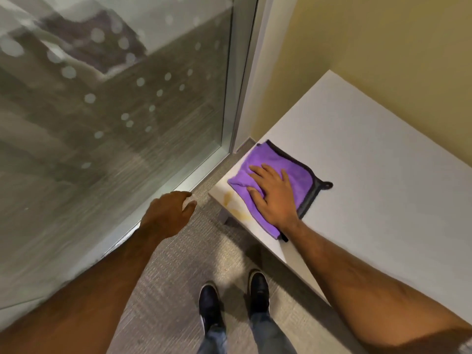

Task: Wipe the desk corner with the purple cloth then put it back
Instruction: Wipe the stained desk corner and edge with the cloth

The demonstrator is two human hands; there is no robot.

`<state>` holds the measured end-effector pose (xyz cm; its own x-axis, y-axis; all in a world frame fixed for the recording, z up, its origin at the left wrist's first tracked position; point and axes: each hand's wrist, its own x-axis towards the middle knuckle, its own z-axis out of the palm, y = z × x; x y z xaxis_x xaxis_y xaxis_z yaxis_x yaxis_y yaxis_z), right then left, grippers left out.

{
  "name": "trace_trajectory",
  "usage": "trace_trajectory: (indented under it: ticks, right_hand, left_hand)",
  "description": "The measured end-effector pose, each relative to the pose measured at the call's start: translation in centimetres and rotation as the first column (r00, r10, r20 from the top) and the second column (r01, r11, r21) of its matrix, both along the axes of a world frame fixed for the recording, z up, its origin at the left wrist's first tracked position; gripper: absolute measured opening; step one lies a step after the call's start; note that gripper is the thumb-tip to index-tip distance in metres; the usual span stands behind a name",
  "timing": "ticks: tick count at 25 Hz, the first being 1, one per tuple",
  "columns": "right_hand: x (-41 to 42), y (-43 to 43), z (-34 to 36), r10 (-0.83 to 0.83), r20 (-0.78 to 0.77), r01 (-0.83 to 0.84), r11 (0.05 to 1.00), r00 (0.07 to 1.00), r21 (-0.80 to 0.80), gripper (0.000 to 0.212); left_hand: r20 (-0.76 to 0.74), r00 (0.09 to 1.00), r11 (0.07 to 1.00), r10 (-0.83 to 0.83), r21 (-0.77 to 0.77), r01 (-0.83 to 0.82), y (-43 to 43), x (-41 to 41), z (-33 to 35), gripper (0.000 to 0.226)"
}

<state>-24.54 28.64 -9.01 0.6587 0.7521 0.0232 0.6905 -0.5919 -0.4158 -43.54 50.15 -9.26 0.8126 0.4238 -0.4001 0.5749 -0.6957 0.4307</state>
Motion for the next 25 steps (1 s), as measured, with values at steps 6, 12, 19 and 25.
trace_trajectory:
  ticks: [6,12,19,25]
  right_hand:
    - [1.9,2.6,-0.1,-0.177,0.143,0.217,0.912,0.974,-0.347,0.089]
    - [-2.9,3.7,0.2,0.202,0.063,-0.187,0.964,0.977,-0.191,0.071]
    - [-0.9,2.9,-0.1,-0.170,0.060,0.177,0.974,0.984,-0.144,0.060]
    - [-2.5,4.6,0.0,0.159,-0.031,-0.160,0.986,0.987,-0.045,0.056]
  left_hand:
    - [-0.146,0.965,0.913,-0.217,0.319,0.253,-0.1,-3.1,-1.8,0.067]
    - [-0.189,0.964,0.919,-0.189,0.310,0.241,-0.3,-4.0,-1.7,0.078]
    - [-0.100,0.983,0.934,-0.157,0.308,0.181,-0.4,-2.8,-1.3,0.075]
    - [-0.096,0.984,0.945,-0.151,0.278,0.172,-0.8,-3.0,-2.0,0.074]
